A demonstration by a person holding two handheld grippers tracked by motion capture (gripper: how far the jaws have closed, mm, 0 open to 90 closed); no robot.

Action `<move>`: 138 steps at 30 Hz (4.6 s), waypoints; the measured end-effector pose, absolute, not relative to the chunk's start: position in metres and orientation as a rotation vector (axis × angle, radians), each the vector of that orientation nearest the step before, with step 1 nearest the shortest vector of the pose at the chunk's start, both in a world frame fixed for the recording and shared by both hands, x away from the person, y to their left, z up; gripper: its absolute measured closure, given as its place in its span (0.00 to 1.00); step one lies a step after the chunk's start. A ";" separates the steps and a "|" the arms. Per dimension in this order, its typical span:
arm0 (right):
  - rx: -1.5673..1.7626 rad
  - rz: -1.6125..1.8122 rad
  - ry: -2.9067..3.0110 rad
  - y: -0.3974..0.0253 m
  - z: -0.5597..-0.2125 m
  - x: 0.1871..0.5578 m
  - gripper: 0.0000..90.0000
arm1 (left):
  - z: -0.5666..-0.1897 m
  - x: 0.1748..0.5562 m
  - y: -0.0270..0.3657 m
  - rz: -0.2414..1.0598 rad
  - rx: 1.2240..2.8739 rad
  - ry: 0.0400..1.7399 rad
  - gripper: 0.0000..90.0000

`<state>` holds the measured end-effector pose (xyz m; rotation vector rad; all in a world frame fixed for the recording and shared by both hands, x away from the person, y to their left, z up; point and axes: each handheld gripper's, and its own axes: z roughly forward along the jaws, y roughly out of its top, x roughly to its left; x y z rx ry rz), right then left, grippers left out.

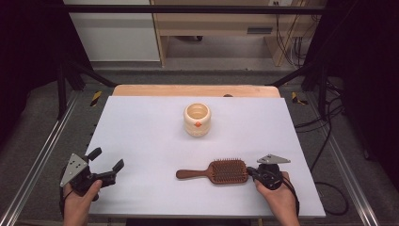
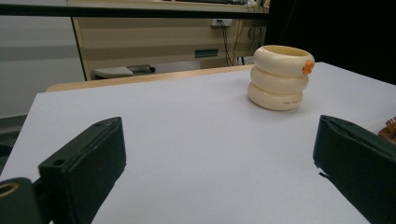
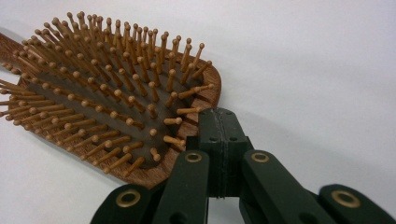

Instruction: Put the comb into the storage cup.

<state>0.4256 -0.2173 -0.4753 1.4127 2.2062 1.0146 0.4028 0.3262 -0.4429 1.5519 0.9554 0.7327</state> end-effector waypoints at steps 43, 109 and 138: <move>1.339 1.012 2.270 -0.190 -0.474 0.433 1.00 | -0.444 0.404 0.324 0.724 1.567 0.949 0.03; 1.223 1.005 2.336 -0.152 -0.473 0.444 1.00 | -0.444 0.404 0.323 0.729 1.575 0.947 0.03; 1.112 1.025 2.409 -0.108 -0.473 0.450 1.00 | -0.445 0.403 0.318 0.717 1.595 0.930 0.03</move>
